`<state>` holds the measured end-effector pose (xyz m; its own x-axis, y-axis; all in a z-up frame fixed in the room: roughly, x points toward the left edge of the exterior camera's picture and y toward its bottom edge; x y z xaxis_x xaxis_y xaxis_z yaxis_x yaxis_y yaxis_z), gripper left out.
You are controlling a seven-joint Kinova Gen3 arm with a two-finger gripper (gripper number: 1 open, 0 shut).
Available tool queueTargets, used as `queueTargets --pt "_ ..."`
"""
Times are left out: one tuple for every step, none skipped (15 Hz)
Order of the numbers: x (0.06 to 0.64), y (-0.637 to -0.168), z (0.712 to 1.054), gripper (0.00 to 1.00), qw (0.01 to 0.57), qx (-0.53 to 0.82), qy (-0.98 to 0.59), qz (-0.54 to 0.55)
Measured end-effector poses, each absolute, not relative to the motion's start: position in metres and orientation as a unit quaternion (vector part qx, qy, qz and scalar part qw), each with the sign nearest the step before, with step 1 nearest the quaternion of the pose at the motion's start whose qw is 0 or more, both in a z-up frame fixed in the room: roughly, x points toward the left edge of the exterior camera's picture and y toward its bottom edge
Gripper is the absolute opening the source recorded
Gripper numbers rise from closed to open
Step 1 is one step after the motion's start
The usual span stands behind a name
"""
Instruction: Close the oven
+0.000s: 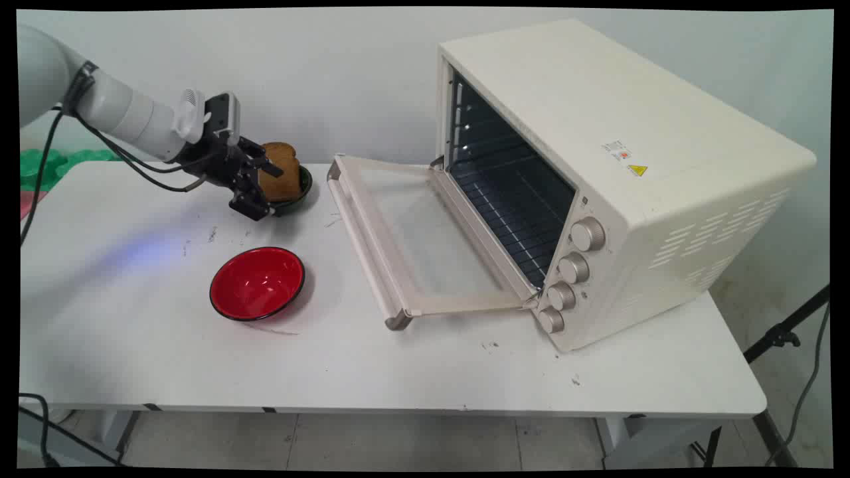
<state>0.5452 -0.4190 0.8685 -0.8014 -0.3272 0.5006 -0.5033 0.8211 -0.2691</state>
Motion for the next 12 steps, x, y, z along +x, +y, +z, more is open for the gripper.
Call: queueTargets --pt "0.542 -0.415 0.871 1.00 0.227 0.230 -0.926 0.194" --pt "0.537 -0.409 0.874 1.00 0.233 0.239 -0.924 0.188" --pt "0.532 -0.403 0.876 1.00 0.241 0.249 -0.920 0.182" --pt "0.528 -0.398 0.878 1.00 0.247 0.256 -0.918 0.176" --pt "0.524 -0.395 0.878 1.00 0.252 0.262 -0.916 0.173" --pt "0.519 -0.391 0.878 1.00 0.258 0.271 -0.912 0.167" --pt "0.513 -0.386 0.876 1.00 0.265 0.281 -0.908 0.161" --pt "0.507 -0.383 0.874 1.00 0.272 0.291 -0.904 0.155" --pt "0.502 -0.381 0.872 1.00 0.278 0.299 -0.900 0.151" --pt "0.498 -0.380 0.871 1.00 0.281 0.304 -0.898 0.148" --pt "0.493 -0.379 0.868 0.00 0.286 0.312 -0.895 0.144" --pt "0.487 -0.378 0.864 0.00 0.292 0.320 -0.891 0.139"
